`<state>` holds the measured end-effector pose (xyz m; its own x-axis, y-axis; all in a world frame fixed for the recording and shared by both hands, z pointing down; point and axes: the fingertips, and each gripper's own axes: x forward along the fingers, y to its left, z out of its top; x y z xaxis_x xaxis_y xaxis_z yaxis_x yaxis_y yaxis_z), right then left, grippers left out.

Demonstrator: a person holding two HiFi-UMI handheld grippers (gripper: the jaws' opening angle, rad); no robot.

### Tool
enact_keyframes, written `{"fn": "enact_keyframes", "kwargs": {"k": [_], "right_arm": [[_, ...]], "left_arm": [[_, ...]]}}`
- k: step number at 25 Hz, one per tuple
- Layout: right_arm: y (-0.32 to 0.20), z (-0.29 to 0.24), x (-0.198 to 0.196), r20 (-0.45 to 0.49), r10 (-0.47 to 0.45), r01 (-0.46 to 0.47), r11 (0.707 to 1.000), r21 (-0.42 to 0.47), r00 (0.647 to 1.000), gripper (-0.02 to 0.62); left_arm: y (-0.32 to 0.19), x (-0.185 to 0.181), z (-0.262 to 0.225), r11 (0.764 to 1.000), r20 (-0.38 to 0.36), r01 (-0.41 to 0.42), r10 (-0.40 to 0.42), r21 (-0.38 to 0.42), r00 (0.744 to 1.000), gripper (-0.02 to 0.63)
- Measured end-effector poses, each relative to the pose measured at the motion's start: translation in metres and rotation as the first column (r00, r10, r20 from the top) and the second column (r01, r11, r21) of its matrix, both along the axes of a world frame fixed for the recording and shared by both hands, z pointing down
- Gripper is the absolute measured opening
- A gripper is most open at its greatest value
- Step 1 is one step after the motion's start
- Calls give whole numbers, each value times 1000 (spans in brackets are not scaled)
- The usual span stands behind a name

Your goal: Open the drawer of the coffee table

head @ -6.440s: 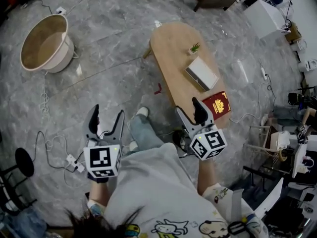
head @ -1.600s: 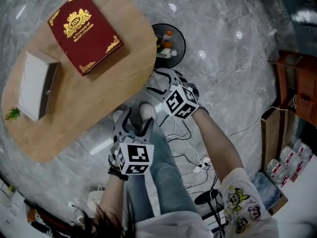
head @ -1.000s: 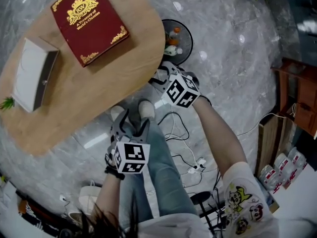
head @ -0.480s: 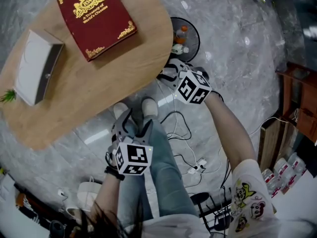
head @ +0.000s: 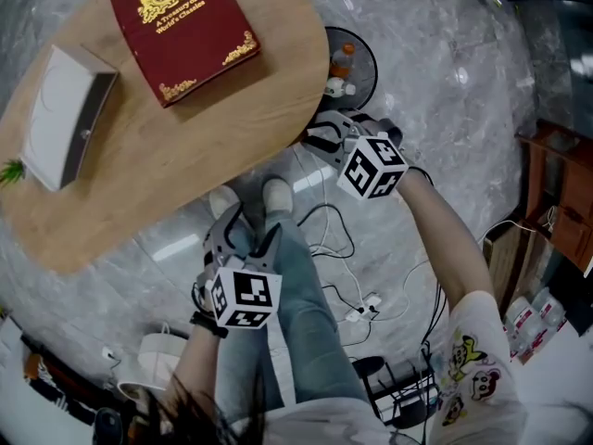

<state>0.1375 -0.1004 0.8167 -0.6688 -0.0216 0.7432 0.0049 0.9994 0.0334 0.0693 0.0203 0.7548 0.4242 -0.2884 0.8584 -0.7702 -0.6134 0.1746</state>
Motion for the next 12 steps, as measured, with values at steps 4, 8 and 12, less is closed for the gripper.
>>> {"fn": "enact_keyframes", "kwargs": {"k": [4,8,12], "right_arm": [[4,0,3,-38,-73,74,996,42,997,58],[5,0,3,-64,-127,132,988,81,990,57],[8,-1,4,-91,-194,203,973,107,977,55]], "left_arm": [[-2,-2,1,1000,13,-6,6,1,1000,295],[-6,-6,3,1000,22,-3,3,3,1000,295],[-7,-9,5,1000,26,0,0,1,1000,295]]}}
